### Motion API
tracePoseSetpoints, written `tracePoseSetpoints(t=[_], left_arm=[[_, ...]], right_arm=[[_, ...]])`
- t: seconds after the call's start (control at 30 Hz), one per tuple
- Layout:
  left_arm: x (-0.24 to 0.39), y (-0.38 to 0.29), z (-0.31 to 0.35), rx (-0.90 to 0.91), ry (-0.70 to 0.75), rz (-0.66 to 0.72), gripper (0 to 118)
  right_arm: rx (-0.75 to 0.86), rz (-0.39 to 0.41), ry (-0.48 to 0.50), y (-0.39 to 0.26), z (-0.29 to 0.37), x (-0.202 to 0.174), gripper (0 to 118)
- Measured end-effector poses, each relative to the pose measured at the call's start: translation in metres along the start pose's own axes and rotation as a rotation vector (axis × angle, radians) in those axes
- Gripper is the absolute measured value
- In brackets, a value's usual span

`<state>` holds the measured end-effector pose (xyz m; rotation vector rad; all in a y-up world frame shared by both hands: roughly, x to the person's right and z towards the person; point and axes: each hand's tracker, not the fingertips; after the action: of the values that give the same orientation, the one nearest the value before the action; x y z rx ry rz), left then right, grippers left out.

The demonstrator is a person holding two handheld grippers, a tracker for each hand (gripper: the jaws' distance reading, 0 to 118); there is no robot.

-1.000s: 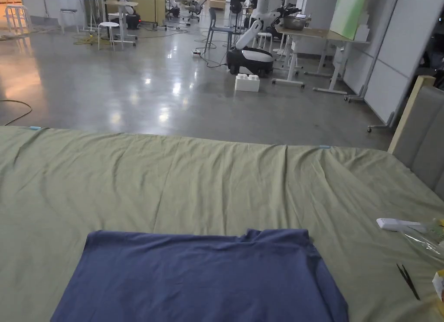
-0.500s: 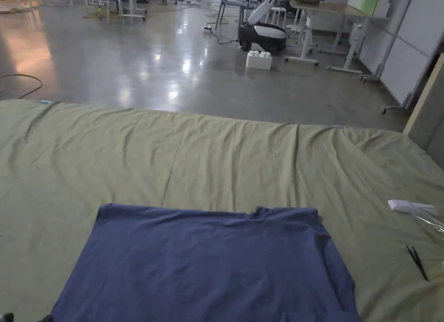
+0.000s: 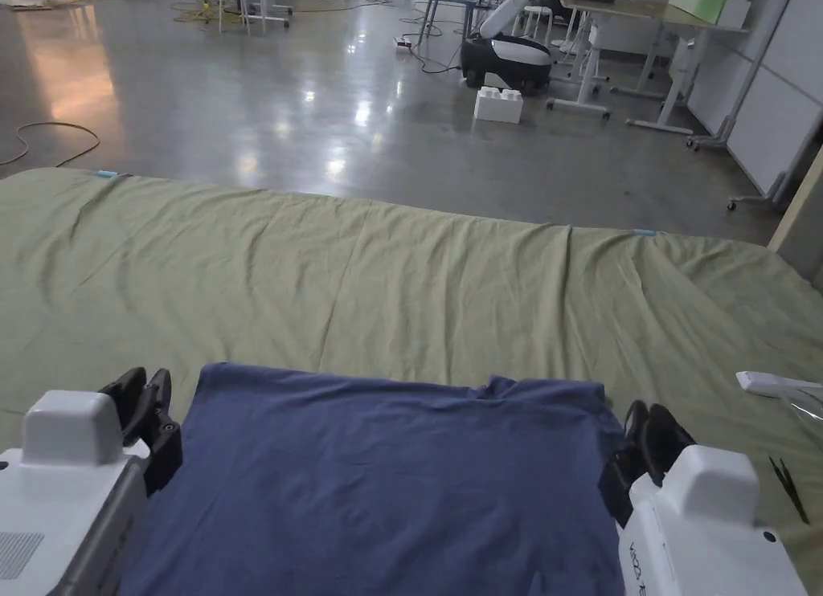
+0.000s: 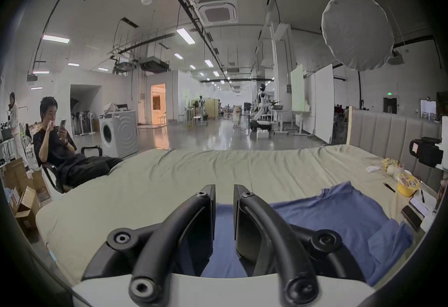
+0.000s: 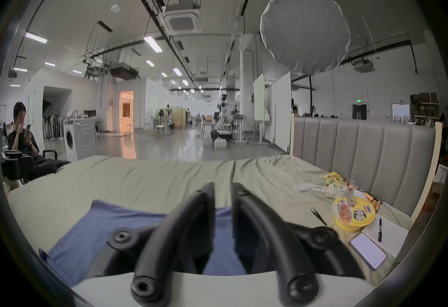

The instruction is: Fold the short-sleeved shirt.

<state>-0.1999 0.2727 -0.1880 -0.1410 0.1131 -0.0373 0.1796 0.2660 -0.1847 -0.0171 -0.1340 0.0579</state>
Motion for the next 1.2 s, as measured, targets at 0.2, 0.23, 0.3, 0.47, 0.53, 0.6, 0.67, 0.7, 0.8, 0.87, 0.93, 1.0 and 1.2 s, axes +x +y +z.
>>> tracePoseSetpoints(t=[0.2, 0.23, 0.3, 0.47, 0.53, 0.6, 0.67, 0.7, 0.8, 0.87, 0.93, 1.0, 1.2], left_arm=[[0.001, 0.004, 0.002, 0.037, -0.057, 0.038, 3], [0.0, 0.004, 0.001, 0.025, -0.059, 0.027, 3], [-0.006, 0.0, 0.002, 0.007, -0.064, 0.014, 3], [-0.032, -0.012, 0.007, -0.101, -0.095, 0.097, 3], [-0.044, -0.021, 0.011, -0.165, -0.081, 0.099, 3], [-0.055, -0.03, 0.015, -0.245, -0.069, 0.101, 3], [-0.069, -0.043, 0.018, -0.353, -0.077, 0.12, 3], [-0.074, -0.05, 0.018, -0.418, -0.082, 0.128, 3], [-0.087, -0.075, 0.017, -0.588, -0.069, 0.134, 16], [-0.096, -0.096, 0.015, -0.674, -0.06, 0.133, 20], [-0.099, -0.111, 0.012, -0.734, -0.051, 0.145, 48], [-0.101, -0.123, 0.008, -0.774, -0.03, 0.17, 64], [-0.082, -0.145, -0.008, -0.84, 0.11, 0.134, 64]], right_arm=[[0.04, 0.026, 0.034, 0.007, -0.001, -0.008, 1], [0.041, 0.03, 0.038, 0.007, -0.001, -0.009, 1], [0.036, 0.041, 0.047, 0.006, -0.002, -0.011, 1], [0.004, 0.025, 0.06, 0.0, 0.0, -0.013, 1], [-0.015, 0.032, 0.071, -0.005, 0.0, -0.013, 1], [-0.034, 0.038, 0.078, -0.01, 0.0, -0.013, 1], [-0.064, 0.04, 0.087, -0.016, -0.001, -0.013, 1], [-0.081, 0.037, 0.088, -0.018, -0.001, -0.013, 1], [-0.114, 0.031, 0.102, -0.026, -0.003, -0.015, 1], [-0.136, 0.032, 0.111, -0.03, -0.003, -0.017, 1], [-0.152, 0.032, 0.121, -0.033, -0.003, -0.019, 1], [-0.168, 0.033, 0.128, -0.036, -0.002, -0.02, 1], [-0.21, 0.013, 0.136, -0.045, 0.0, -0.022, 1]])
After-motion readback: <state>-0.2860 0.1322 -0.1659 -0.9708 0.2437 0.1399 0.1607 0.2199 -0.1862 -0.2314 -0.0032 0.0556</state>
